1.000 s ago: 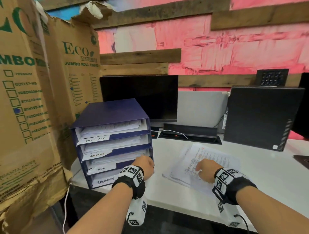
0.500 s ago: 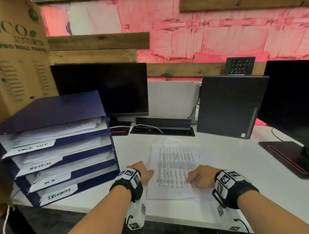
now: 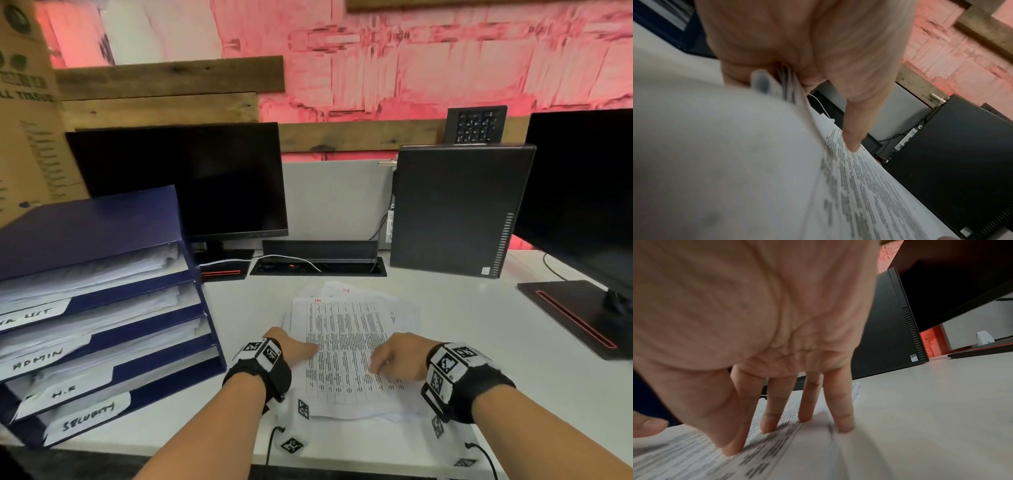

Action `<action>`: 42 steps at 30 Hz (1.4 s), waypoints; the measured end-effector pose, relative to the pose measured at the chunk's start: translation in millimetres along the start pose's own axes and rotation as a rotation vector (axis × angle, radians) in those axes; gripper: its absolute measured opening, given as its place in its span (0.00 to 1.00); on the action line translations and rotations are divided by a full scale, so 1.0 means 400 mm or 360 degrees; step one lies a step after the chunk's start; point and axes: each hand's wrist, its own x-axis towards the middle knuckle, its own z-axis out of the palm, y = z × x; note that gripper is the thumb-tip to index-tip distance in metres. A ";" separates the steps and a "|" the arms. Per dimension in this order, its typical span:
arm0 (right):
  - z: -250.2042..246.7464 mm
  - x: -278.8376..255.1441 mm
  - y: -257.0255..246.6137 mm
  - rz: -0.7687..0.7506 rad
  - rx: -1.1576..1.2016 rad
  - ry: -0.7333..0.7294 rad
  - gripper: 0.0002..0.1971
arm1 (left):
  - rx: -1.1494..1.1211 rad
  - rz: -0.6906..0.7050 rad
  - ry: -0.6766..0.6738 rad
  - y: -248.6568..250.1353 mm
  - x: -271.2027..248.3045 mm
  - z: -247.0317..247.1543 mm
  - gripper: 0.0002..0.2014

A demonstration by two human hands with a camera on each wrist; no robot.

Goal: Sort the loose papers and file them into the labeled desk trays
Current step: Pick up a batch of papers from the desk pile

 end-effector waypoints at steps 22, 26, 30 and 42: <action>0.013 -0.025 0.020 0.0498 0.0755 0.0427 0.40 | -0.0875 0.0268 0.0233 -0.067 -0.022 -0.026 0.24; 0.032 -0.004 0.012 0.0500 0.0249 0.0390 0.28 | -0.0082 0.0382 0.0043 -0.058 -0.018 -0.017 0.46; 0.027 0.005 0.011 0.0482 0.0069 0.0356 0.29 | 0.0441 0.0194 -0.0022 -0.040 -0.004 -0.021 0.34; -0.009 0.013 0.061 0.0356 0.0213 0.0325 0.24 | 0.0569 0.0005 0.0085 0.016 0.064 -0.007 0.35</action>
